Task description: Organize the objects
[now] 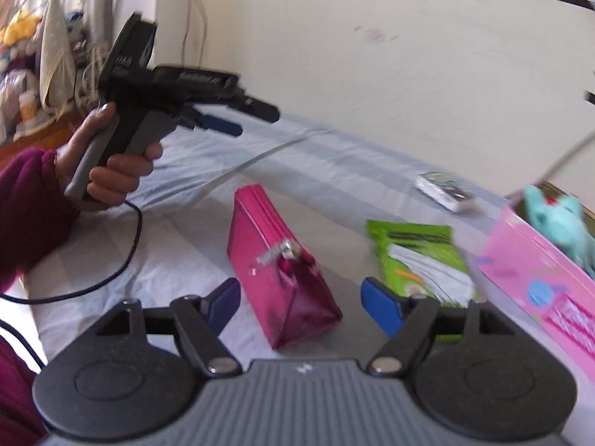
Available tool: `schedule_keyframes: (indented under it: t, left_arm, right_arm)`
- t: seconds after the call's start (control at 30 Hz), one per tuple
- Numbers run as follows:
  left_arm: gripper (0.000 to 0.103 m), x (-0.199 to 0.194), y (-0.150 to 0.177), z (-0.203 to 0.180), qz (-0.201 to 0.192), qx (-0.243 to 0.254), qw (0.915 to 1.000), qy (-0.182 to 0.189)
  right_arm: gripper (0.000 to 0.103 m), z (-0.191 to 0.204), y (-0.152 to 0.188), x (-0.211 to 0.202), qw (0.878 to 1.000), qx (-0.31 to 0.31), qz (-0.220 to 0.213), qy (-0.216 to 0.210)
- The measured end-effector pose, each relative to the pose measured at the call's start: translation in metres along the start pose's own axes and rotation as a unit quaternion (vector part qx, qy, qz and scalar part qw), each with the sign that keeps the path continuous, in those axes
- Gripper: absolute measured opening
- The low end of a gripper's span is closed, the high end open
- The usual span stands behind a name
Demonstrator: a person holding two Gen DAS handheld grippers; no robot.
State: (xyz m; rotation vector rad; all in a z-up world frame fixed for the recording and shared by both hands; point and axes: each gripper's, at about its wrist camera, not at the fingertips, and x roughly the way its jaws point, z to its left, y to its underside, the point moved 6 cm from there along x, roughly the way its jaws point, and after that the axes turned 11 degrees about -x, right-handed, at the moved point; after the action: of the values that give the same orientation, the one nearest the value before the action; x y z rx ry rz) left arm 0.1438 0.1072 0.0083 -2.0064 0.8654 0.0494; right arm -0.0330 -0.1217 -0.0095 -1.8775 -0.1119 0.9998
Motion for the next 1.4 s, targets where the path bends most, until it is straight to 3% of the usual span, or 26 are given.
schedule_keyframes:
  t: [0.07, 0.17, 0.3, 0.53, 0.63, 0.67, 0.73, 0.87, 1.07, 1.3, 1.4]
  left_arm:
    - [0.097, -0.011, 0.011, -0.016, 0.006, 0.014, 0.9996, 0.023]
    - [0.096, -0.026, 0.032, -0.031, 0.018, 0.041, 0.9986, 0.03]
    - [0.095, -0.038, 0.057, -0.041, 0.027, 0.078, 0.9961, 0.033]
    - [0.095, -0.009, 0.079, -0.053, 0.061, 0.117, 0.9908, 0.027]
    - [0.095, 0.013, 0.089, -0.054, 0.097, 0.122, 0.9875, 0.019]
    - [0.09, 0.017, 0.093, -0.056, 0.109, 0.123, 0.9861, 0.024]
    - [0.073, 0.022, 0.1, -0.064, 0.133, 0.129, 0.9818, 0.043]
    - [0.073, 0.021, 0.095, -0.086, 0.121, 0.153, 0.98, 0.039]
    - [0.073, 0.05, 0.068, -0.155, 0.1, 0.189, 0.9737, 0.079]
    - [0.08, 0.158, 0.066, -0.26, 0.133, 0.226, 0.9581, 0.116]
    - [0.08, 0.205, 0.072, -0.292, 0.149, 0.222, 0.9566, 0.115]
  right_arm:
    - [0.074, 0.0, 0.011, -0.013, 1.0, 0.025, -0.009, -0.002]
    - [0.071, 0.003, 0.02, -0.012, 0.998, 0.055, -0.015, -0.022]
    - [0.054, 0.002, 0.02, -0.005, 0.996, 0.071, -0.019, -0.04]
    - [0.046, 0.003, 0.01, 0.016, 0.996, 0.065, -0.03, -0.05]
    - [0.04, 0.001, 0.008, 0.027, 0.996, 0.065, -0.032, -0.056]
    - [0.034, 0.0, 0.009, 0.03, 0.996, 0.067, -0.032, -0.059]
    - [0.02, -0.001, 0.01, 0.034, 0.995, 0.071, -0.033, -0.062]
    - [0.018, -0.012, 0.012, 0.023, 0.994, 0.082, -0.05, -0.058]
    - [0.018, -0.057, 0.003, -0.022, 0.992, 0.08, -0.099, 0.0]
    - [0.019, -0.17, 0.023, -0.05, 0.982, 0.101, -0.094, 0.128]
    - [0.02, -0.224, 0.042, -0.043, 0.977, 0.116, -0.074, 0.164]
